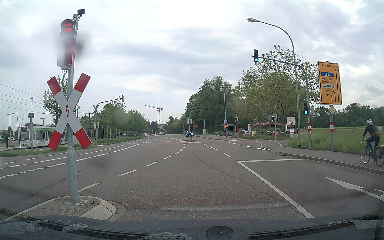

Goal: Follow the waypoints while adhering to traffic rules and regulations

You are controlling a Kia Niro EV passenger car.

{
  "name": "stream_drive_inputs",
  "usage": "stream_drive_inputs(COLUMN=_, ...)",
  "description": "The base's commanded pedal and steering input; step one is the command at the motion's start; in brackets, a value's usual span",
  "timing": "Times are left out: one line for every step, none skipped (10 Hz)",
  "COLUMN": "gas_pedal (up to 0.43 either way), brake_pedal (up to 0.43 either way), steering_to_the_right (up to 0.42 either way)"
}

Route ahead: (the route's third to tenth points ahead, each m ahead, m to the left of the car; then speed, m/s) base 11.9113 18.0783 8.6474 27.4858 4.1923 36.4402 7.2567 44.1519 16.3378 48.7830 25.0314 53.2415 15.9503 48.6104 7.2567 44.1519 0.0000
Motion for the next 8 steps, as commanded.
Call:
stream_drive_inputs(gas_pedal=0.0, brake_pedal=0.201, steering_to_the_right=0.01)
stream_drive_inputs(gas_pedal=0.0, brake_pedal=0.195, steering_to_the_right=0.009)
stream_drive_inputs(gas_pedal=0.0, brake_pedal=0.201, steering_to_the_right=0.009)
stream_drive_inputs(gas_pedal=0.0, brake_pedal=0.201, steering_to_the_right=0.009)
stream_drive_inputs(gas_pedal=0.0, brake_pedal=0.201, steering_to_the_right=0.009)
stream_drive_inputs(gas_pedal=0.0, brake_pedal=0.201, steering_to_the_right=0.009)
stream_drive_inputs(gas_pedal=0.0, brake_pedal=0.201, steering_to_the_right=0.009)
stream_drive_inputs(gas_pedal=0.0, brake_pedal=0.201, steering_to_the_right=0.01)
